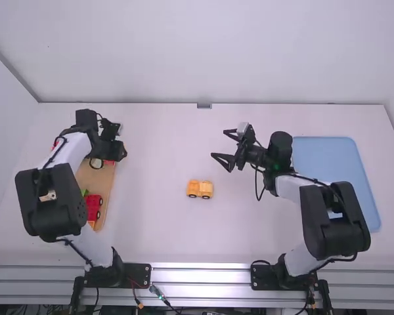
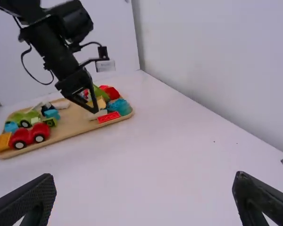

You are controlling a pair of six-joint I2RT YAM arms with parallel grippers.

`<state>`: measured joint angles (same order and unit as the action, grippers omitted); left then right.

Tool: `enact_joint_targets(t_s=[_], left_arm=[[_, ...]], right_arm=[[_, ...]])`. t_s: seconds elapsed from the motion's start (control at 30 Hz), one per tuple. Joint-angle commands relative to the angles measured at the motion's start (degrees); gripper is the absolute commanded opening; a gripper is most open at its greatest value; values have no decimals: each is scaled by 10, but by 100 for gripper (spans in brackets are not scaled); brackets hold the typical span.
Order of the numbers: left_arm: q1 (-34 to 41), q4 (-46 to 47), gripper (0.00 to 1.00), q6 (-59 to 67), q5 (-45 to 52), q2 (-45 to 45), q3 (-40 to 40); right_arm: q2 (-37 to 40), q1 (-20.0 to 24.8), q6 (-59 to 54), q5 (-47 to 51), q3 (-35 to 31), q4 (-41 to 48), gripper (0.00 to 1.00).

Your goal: Assemble lego blocks to make yellow taxi

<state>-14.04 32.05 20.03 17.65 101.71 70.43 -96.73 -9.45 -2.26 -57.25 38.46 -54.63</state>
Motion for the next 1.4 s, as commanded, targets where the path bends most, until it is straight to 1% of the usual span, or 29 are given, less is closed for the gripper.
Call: enact_joint_targets(t_s=[0.0,0.07,0.1,0.13,0.17,0.2,0.27,0.37,0.5,0.53,0.6,0.73,0.77,0.87,0.9,1.0,1.07,1.1,1.17,1.2,1.23,1.37], left_arm=[[41,-3,6,59,83,-29,-17],[64,-14,5,84,125,-37,-23],[87,-28,2,106,174,-39,-25],[98,-32,2,117,195,-39,-25],[98,-32,2,117,195,-39,-25],[126,-40,2,156,249,-39,-25],[141,-44,2,179,282,-39,-25],[176,-46,2,258,369,-39,-26],[194,-51,2,315,455,-39,-26],[194,-51,2,315,455,-39,-26],[198,-72,3,314,492,-39,-30],[205,-158,5,307,523,-39,-65],[205,-163,6,305,523,-39,-68],[208,-316,9,207,516,-39,-122],[208,-336,9,195,520,-39,-129],[208,-470,12,116,524,-39,-174],[207,-520,13,85,524,-39,-191],[208,-556,14,62,524,-39,-203],[208,-603,15,32,524,-39,-220],[208,-634,17,15,524,-39,-231],[208,-655,18,5,523,-39,-239],[208,-699,20,-16,520,-39,-256]], right_arm=[[7,-14,11,5,10,12,99],[3,-21,-15,7,24,45,99],[-5,-28,-44,7,44,83,99],[-15,-33,-57,3,60,107,99],[-15,-33,-57,3,60,107,99],[-45,-42,-74,-29,102,147,90],[-64,-42,-85,-69,124,158,89],[-114,-33,-91,-188,183,160,84],[-172,-32,-93,-303,238,159,76],[-172,-32,-93,-303,238,159,76],[-193,-35,-100,-321,256,161,73],[-193,-57,-98,-321,258,155,73],[-193,-58,-97,-321,258,154,73],[-193,-71,-35,-321,257,100,70],[-193,-71,-30,-321,257,93,70],[-193,-71,0,-321,257,61,68],[-193,-72,9,-321,257,54,66],[-193,-74,9,-320,257,54,63],[-193,-79,7,-315,257,56,61],[-193,-79,7,-313,257,56,56],[-193,-78,7,-315,257,56,54],[-193,-79,8,-315,257,56,52]])
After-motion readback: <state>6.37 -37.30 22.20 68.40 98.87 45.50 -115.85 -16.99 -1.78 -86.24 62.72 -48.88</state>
